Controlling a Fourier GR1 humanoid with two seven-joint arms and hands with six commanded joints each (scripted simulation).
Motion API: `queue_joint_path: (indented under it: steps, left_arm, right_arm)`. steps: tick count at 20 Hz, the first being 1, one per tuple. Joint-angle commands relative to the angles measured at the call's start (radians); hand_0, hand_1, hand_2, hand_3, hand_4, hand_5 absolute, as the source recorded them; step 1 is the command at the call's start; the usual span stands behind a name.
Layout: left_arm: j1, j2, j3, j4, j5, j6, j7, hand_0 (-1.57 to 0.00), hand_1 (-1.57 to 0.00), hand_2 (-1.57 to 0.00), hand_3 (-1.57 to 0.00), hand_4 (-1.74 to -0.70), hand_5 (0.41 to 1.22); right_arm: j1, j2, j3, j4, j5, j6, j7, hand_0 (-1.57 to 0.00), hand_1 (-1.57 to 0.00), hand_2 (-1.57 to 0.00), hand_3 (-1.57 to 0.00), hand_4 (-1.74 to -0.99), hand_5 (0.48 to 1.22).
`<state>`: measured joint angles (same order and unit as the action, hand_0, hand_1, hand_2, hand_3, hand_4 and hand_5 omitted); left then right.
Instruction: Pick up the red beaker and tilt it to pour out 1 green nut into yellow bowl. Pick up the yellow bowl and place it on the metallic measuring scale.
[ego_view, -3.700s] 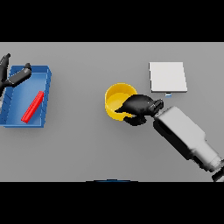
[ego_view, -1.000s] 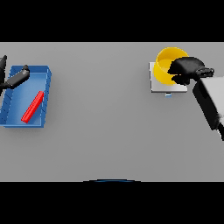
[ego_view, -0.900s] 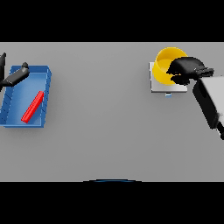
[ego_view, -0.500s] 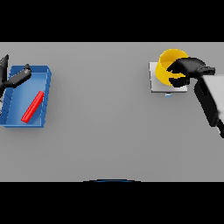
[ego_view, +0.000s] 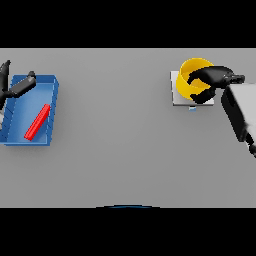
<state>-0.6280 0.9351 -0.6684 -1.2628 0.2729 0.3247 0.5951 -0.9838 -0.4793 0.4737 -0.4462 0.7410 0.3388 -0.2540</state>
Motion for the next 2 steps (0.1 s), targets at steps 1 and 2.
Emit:
queue_joint_path:
  steps: [1,2]
  left_arm:
    - [0.003,0.003,0.001,-0.005,0.003,0.0,0.006,0.0,0.0,0.0,0.0,-0.82,0.734]
    - [0.012,0.007,0.001,-0.012,0.005,0.001,-0.001,0.0,0.0,0.0,0.0,-0.82,0.734]
  right_arm:
    - [0.002,-0.003,0.003,0.002,0.003,0.002,-0.005,-0.07,-0.06,-0.14,-0.37,-1.316,0.735]
    - [0.002,-0.003,0.006,0.008,0.006,0.0,-0.005,-0.05,-0.05,-0.12,-0.35,-1.308,0.733]
